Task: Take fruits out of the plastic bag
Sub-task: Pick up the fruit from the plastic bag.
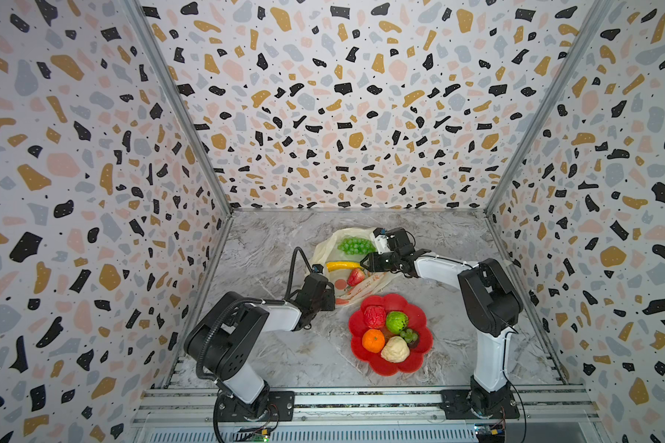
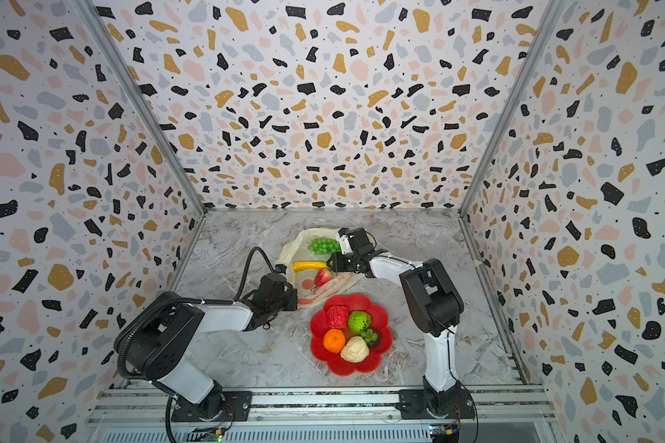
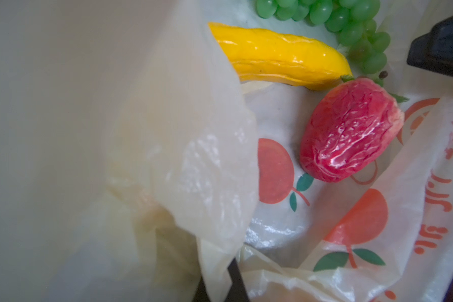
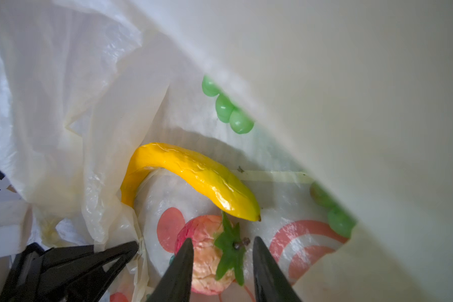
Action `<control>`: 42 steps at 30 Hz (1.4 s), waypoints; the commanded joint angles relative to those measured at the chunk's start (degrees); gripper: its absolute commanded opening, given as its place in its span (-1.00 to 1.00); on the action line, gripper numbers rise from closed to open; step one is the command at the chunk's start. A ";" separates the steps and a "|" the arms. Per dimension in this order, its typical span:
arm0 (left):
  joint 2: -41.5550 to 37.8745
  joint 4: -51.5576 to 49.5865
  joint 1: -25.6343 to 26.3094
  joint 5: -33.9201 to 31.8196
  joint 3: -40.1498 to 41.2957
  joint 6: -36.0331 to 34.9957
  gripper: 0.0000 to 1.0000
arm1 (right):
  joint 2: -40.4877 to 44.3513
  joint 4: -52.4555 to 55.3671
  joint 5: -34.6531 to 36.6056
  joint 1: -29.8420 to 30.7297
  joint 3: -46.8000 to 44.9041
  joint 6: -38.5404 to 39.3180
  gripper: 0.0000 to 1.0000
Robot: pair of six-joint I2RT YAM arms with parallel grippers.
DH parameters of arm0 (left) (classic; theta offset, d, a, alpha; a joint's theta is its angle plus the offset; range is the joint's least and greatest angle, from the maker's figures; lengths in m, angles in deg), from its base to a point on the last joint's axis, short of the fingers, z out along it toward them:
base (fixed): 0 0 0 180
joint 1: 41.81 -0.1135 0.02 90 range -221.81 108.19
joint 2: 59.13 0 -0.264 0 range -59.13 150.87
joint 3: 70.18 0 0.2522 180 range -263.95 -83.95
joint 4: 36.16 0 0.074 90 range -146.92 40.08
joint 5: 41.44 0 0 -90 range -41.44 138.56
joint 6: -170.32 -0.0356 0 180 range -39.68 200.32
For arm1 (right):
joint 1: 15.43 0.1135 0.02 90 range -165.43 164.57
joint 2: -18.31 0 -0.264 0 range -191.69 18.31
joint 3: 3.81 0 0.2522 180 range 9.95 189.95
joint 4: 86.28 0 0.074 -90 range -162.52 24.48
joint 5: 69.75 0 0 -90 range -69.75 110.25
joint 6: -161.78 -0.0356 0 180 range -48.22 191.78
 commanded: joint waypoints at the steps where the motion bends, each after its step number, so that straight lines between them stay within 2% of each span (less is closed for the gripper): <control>1: -0.45 -1.02 0.48 0.94 0.52 -0.20 -0.94 | -1.31 -0.01 1.02 0.08 2.16 -0.65 -0.27; 6: -0.66 -1.02 0.48 0.94 0.65 -0.36 -0.94 | -2.54 -1.68 0.11 -0.08 1.79 -1.21 -0.34; 21: -0.86 -1.19 0.48 0.86 0.57 -0.62 -0.94 | -3.58 -2.48 -1.08 0.04 1.75 -1.63 -0.76; 28: -0.79 -1.20 0.48 0.85 0.54 -0.59 -0.95 | -2.75 -1.49 0.22 0.41 1.55 -0.85 -0.81; 31: -0.84 -1.28 0.48 0.79 0.51 -0.58 -0.95 | -2.47 -1.15 0.41 0.56 1.58 -0.56 -0.89; 34: -1.06 -1.46 0.48 0.59 0.58 -0.80 -0.95 | -0.57 0.04 1.01 1.26 1.46 0.30 -0.91; 42: -1.22 -1.46 0.44 0.50 0.52 -0.89 -0.95 | 7.63 3.83 8.58 4.84 -0.03 4.25 -1.00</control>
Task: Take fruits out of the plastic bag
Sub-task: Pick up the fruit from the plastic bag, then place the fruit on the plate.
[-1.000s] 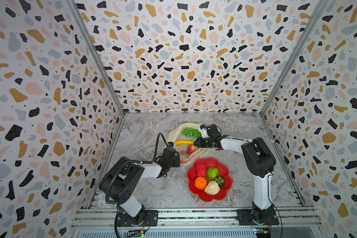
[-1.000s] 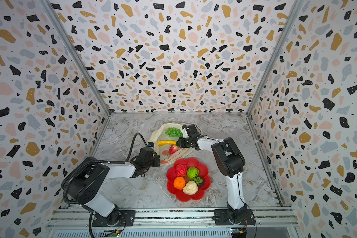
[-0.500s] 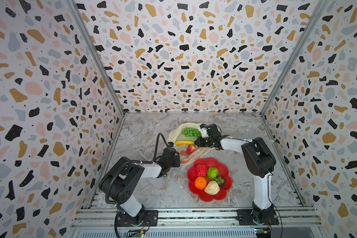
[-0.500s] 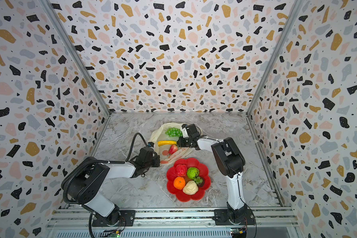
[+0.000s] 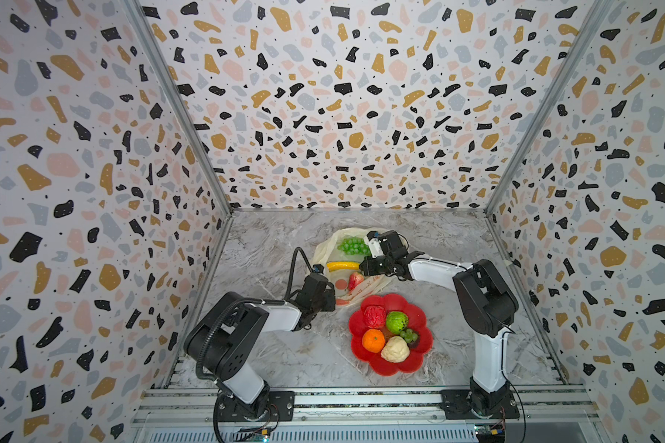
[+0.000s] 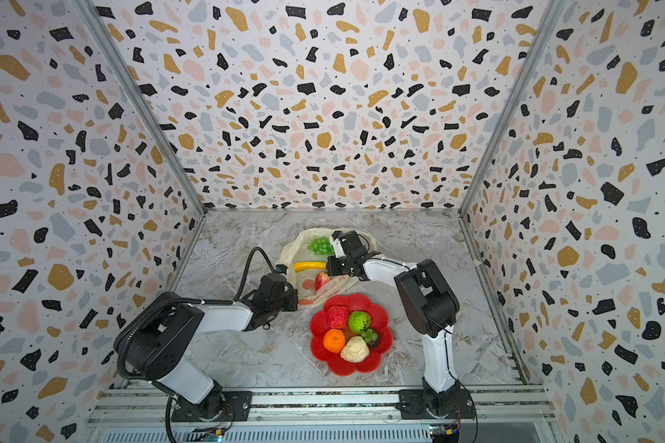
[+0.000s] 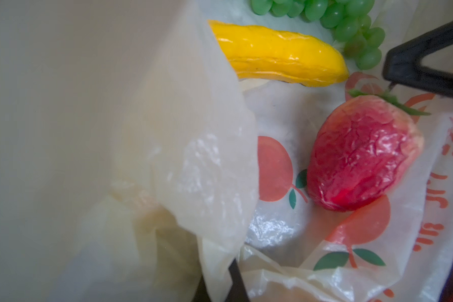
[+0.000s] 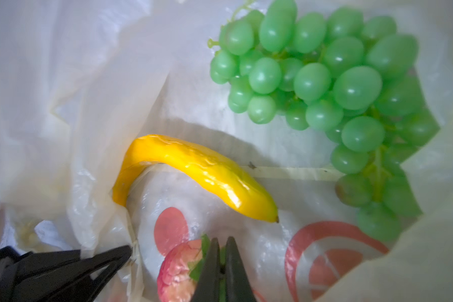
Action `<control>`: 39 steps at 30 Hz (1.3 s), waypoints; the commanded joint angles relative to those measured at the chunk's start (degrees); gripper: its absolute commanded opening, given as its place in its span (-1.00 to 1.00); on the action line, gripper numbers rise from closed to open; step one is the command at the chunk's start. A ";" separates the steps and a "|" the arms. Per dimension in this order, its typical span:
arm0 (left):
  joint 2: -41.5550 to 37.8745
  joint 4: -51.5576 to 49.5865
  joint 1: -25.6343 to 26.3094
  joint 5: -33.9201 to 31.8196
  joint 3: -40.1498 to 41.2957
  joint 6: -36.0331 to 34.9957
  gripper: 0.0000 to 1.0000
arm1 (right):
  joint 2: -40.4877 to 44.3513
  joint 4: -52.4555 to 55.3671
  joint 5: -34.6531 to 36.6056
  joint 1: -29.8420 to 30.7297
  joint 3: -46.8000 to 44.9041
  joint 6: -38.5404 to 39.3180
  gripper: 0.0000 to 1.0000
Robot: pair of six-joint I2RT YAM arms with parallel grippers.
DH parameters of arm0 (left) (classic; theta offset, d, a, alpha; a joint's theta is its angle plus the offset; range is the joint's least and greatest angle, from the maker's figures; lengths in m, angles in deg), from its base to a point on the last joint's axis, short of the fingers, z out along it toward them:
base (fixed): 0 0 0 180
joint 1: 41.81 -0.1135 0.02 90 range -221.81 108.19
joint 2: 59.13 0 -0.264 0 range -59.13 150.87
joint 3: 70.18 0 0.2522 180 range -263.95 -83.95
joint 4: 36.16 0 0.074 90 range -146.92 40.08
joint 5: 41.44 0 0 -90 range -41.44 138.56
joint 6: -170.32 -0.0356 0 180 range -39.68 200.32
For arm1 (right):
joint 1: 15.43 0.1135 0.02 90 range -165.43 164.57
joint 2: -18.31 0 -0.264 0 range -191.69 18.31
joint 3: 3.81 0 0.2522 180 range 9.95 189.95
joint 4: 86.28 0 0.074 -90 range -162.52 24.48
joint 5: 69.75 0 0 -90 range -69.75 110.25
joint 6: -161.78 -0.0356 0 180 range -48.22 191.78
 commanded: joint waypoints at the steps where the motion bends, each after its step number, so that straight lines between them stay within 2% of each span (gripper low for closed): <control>1: -1.26 -1.31 0.42 -0.03 0.63 -0.76 -0.96 | 6.62 2.48 3.89 1.11 -0.48 2.38 -1.00; 16: -5.53 -0.08 0.42 -3.12 2.72 -0.30 -0.98 | 24.14 2.29 25.29 10.04 -8.88 7.84 -1.00; 31: -5.74 -0.17 0.42 -2.70 2.62 -0.42 -0.98 | 45.48 18.40 40.93 19.27 -19.50 9.13 -1.00; 34: -5.84 -0.09 0.42 -2.34 2.71 -0.36 -0.98 | 50.45 17.32 43.25 23.00 -24.83 11.54 -1.00; 39: -5.71 0.10 0.41 -2.42 2.74 -0.32 -0.97 | 52.10 23.58 45.53 25.31 -26.36 8.70 -1.00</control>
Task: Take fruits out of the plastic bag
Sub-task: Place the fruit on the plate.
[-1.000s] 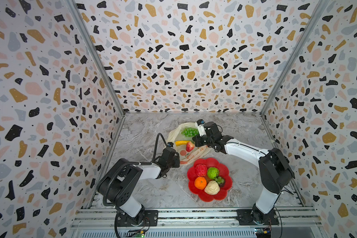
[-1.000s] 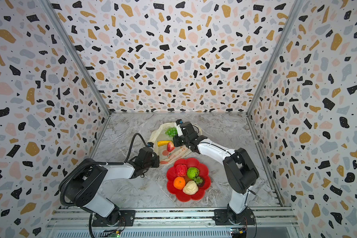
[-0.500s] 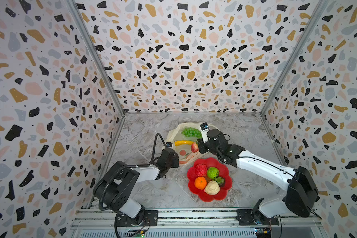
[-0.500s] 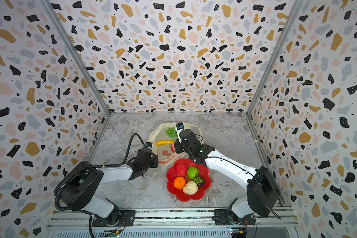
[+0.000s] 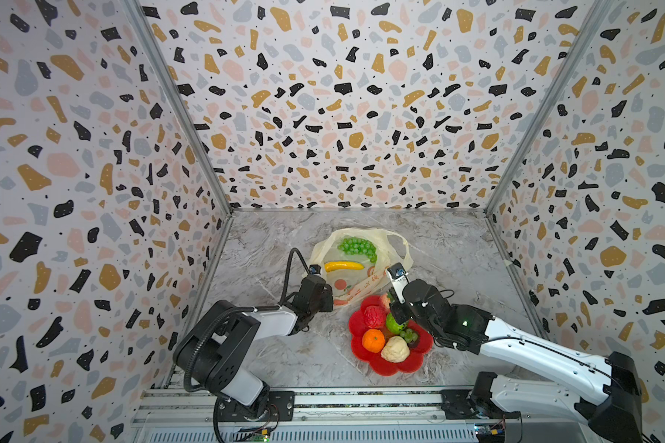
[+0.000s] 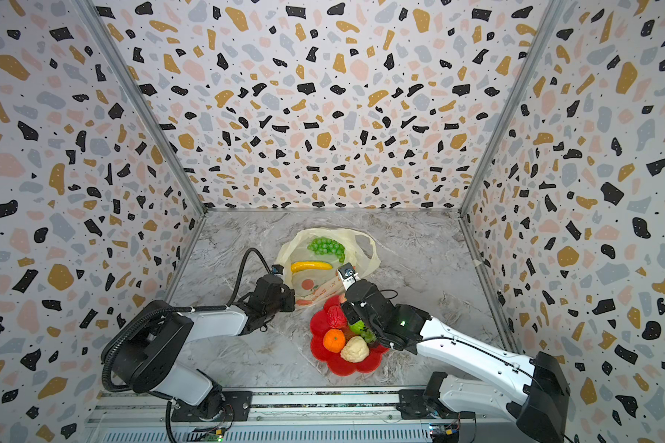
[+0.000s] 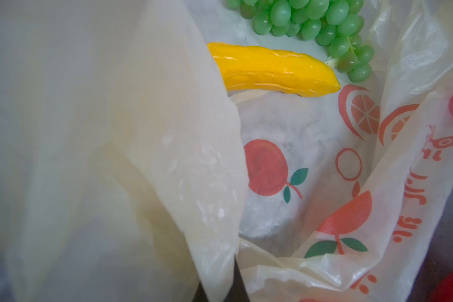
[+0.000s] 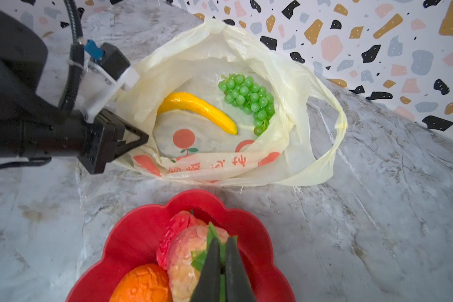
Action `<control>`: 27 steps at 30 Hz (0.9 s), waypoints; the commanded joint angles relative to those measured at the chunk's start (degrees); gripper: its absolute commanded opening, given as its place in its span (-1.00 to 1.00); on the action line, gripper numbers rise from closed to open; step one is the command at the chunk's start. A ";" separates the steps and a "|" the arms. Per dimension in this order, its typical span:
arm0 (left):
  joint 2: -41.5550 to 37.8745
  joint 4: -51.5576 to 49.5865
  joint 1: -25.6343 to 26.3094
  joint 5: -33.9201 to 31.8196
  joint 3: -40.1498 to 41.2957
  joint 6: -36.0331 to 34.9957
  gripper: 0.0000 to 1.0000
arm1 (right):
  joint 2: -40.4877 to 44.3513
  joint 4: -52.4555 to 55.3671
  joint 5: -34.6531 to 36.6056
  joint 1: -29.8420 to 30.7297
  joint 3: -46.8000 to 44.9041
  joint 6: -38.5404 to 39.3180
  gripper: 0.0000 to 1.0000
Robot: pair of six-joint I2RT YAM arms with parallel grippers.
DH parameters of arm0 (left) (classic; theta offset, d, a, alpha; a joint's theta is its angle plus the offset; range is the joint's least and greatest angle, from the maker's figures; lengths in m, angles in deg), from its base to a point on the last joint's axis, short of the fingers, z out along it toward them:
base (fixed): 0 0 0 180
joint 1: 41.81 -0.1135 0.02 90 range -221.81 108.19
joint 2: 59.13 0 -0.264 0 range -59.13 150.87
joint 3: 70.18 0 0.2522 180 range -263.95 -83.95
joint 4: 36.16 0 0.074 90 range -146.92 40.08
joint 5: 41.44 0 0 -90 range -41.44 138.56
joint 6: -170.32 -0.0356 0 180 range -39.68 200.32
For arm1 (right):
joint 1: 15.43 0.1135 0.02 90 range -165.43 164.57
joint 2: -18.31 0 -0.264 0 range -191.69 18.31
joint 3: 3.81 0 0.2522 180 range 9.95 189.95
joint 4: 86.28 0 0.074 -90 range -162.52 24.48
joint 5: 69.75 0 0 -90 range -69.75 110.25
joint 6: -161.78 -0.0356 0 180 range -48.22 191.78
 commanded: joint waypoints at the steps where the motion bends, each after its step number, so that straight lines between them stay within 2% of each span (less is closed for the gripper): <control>1: -1.03 0.84 0.22 -0.04 0.53 -0.17 -0.98 | 0.78 5.92 4.67 2.10 0.23 -1.74 -1.00; 11: 0.04 1.28 0.22 0.56 0.41 0.09 -0.98 | 0.35 8.24 8.47 11.34 -4.64 -10.32 -1.00; 27: -0.31 1.37 0.22 0.80 0.55 0.09 -0.97 | -1.42 3.35 9.73 12.97 -9.29 -13.00 -1.00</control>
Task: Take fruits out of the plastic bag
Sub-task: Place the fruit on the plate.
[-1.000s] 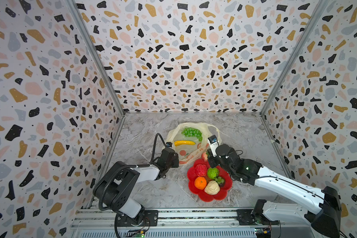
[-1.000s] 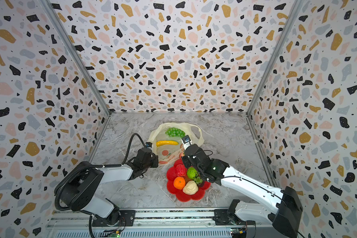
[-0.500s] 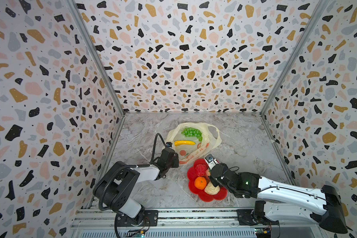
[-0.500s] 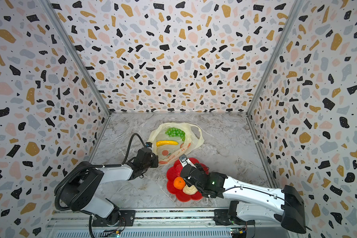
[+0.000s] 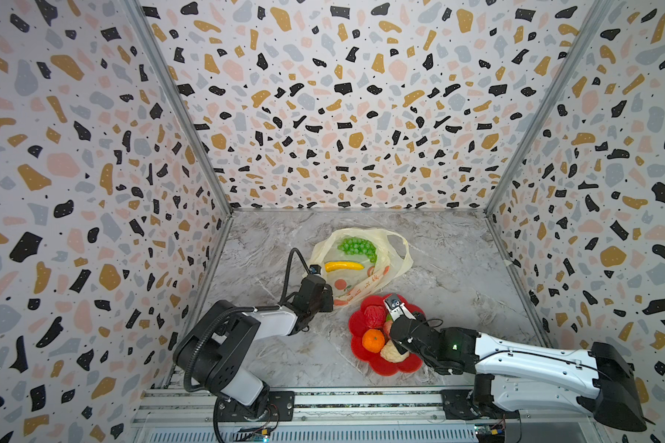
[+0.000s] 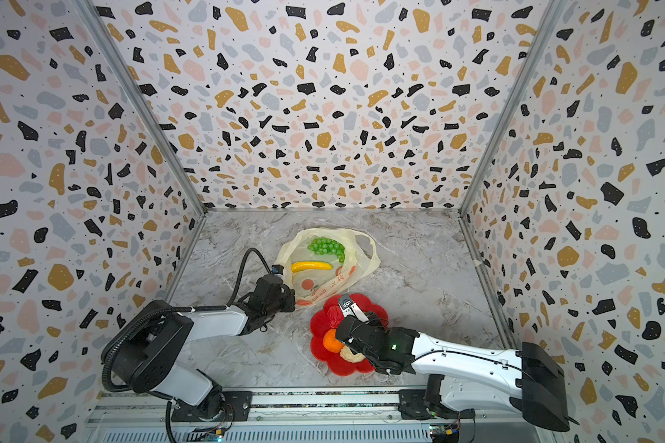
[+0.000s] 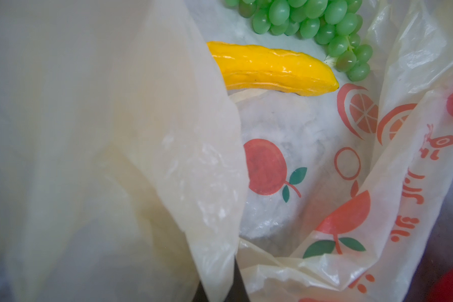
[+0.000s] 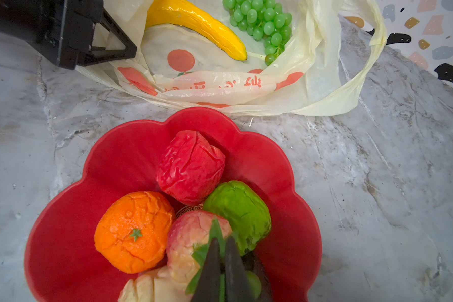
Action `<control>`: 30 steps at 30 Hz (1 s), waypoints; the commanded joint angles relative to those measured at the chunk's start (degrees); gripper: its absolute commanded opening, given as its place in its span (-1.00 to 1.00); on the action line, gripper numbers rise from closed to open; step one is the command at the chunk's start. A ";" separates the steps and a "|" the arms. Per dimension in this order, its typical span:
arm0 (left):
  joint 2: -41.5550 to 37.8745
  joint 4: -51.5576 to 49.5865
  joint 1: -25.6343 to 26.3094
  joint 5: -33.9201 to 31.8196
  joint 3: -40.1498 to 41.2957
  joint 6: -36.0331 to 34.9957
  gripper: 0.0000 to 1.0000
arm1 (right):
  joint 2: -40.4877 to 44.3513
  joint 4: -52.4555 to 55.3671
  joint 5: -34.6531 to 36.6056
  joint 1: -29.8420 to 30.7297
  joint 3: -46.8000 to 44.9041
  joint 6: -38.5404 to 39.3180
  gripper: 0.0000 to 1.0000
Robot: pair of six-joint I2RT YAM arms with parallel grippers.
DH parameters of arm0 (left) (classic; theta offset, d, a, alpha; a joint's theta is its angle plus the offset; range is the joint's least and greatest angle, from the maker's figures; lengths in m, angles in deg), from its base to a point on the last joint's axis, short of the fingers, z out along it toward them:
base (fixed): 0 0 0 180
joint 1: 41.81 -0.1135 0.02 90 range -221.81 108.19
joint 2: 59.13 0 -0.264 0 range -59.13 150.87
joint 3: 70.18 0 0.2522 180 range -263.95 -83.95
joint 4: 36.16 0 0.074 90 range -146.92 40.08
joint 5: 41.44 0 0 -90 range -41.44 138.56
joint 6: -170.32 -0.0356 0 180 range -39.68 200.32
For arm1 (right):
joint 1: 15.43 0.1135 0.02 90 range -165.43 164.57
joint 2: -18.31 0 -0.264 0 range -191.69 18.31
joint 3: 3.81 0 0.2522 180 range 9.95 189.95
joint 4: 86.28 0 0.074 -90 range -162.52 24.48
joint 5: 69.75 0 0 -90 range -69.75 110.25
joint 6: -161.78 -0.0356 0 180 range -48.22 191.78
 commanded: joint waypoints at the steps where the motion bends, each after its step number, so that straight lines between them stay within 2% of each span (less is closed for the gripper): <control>1: -0.33 1.26 0.22 0.42 0.57 0.10 -0.98 | -0.59 -0.84 1.41 1.05 -0.70 -1.35 -1.00; 13: -0.69 1.13 0.22 0.08 0.62 0.09 -0.97 | -5.01 -1.69 3.38 4.38 -0.38 -2.10 -1.00; 30: -2.05 0.32 0.22 -1.55 0.86 -0.08 -0.97 | -0.90 0.36 3.48 4.26 2.68 -1.20 -0.35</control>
